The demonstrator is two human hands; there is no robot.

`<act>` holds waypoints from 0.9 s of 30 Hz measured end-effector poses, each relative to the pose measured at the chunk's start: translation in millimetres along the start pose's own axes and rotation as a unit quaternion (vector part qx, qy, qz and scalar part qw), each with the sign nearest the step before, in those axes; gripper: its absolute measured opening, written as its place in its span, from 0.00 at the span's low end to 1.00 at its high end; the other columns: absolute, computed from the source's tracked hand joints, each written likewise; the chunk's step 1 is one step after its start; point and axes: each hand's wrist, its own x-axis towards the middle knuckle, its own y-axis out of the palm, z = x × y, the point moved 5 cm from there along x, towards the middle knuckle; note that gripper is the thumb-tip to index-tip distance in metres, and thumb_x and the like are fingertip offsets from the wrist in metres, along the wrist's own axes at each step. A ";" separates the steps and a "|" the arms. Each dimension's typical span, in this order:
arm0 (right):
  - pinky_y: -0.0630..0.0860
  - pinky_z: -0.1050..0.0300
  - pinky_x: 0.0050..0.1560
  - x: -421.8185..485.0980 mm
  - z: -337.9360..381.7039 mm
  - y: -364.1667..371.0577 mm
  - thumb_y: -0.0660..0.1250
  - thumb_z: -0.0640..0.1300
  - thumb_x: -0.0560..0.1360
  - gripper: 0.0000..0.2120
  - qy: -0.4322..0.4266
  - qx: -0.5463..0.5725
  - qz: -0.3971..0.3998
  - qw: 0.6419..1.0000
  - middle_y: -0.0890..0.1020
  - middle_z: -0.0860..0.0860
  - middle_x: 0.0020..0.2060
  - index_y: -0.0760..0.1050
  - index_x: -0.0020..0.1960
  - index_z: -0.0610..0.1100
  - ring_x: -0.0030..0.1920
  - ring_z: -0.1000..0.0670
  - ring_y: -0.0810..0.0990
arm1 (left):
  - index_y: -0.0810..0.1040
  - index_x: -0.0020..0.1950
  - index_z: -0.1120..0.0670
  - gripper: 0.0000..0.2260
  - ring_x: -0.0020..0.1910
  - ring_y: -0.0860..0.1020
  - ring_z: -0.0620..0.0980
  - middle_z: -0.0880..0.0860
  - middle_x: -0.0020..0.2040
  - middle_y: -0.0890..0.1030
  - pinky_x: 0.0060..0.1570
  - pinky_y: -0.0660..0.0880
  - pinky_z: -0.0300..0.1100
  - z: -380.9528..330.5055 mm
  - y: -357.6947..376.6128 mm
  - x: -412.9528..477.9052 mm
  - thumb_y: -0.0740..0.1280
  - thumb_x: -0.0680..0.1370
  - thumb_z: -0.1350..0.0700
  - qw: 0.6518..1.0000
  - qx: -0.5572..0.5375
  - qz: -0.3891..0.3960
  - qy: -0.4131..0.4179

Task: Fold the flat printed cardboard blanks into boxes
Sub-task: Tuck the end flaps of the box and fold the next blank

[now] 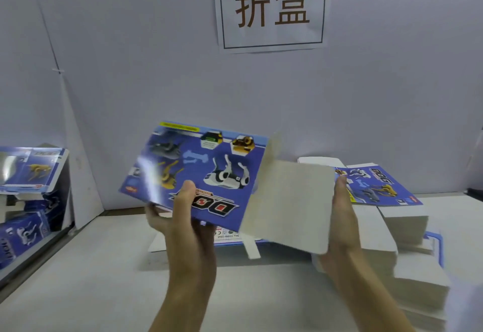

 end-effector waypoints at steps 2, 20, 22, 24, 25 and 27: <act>0.81 0.52 0.37 -0.2 0.2 1.6 0.54 0.65 0.79 0.23 0.008 -0.041 -0.008 0.999 0.87 0.51 0.44 0.85 0.42 0.58 0.42 0.50 0.86 | 0.60 0.72 0.42 0.32 0.51 0.83 0.48 0.47 0.57 0.82 0.38 0.80 0.41 -6.0 -3.2 -5.5 0.71 0.72 0.54 0.995 0.040 -0.024 0.093; 0.81 0.54 0.40 -5.3 8.4 8.7 0.62 0.51 0.78 0.15 -0.005 -0.046 0.080 0.996 0.86 0.50 0.43 0.85 0.41 0.51 0.44 0.50 0.84 | 0.52 0.76 0.47 0.37 0.58 0.80 0.48 0.46 0.64 0.77 0.47 0.80 0.41 -29.8 15.1 -23.2 0.70 0.74 0.55 0.973 0.064 0.015 0.222; 0.81 0.58 0.35 -15.7 9.2 20.2 0.63 0.54 0.73 0.13 0.080 0.130 0.146 0.977 0.86 0.51 0.45 0.86 0.44 0.51 0.42 0.52 0.85 | 0.57 0.75 0.46 0.34 0.54 0.82 0.48 0.48 0.61 0.80 0.41 0.80 0.40 -21.7 6.9 -14.1 0.70 0.73 0.53 0.991 0.005 -0.015 0.135; 0.82 0.54 0.40 -23.6 4.1 27.3 0.64 0.57 0.72 0.18 0.151 0.210 0.180 0.949 0.85 0.48 0.49 0.85 0.49 0.48 0.46 0.48 0.85 | 0.59 0.74 0.46 0.33 0.51 0.83 0.47 0.49 0.60 0.81 0.38 0.80 0.40 -11.3 3.9 -12.7 0.70 0.72 0.52 0.995 -0.023 -0.030 0.089; 0.82 0.51 0.45 -26.5 1.2 29.4 0.63 0.59 0.72 0.21 0.179 0.231 0.194 0.937 0.85 0.46 0.52 0.84 0.53 0.46 0.48 0.45 0.85 | 0.60 0.74 0.46 0.33 0.51 0.83 0.47 0.49 0.60 0.81 0.38 0.80 0.40 -7.3 2.7 -13.2 0.70 0.72 0.52 0.996 -0.027 -0.040 0.078; 0.82 0.49 0.47 -30.5 -1.0 32.7 0.63 0.60 0.72 0.24 0.192 0.231 0.206 0.931 0.83 0.43 0.54 0.82 0.58 0.44 0.51 0.43 0.84 | 0.59 0.73 0.43 0.34 0.52 0.83 0.49 0.48 0.60 0.81 0.39 0.80 0.41 -2.8 0.0 -14.0 0.72 0.71 0.52 0.995 -0.013 -0.057 0.077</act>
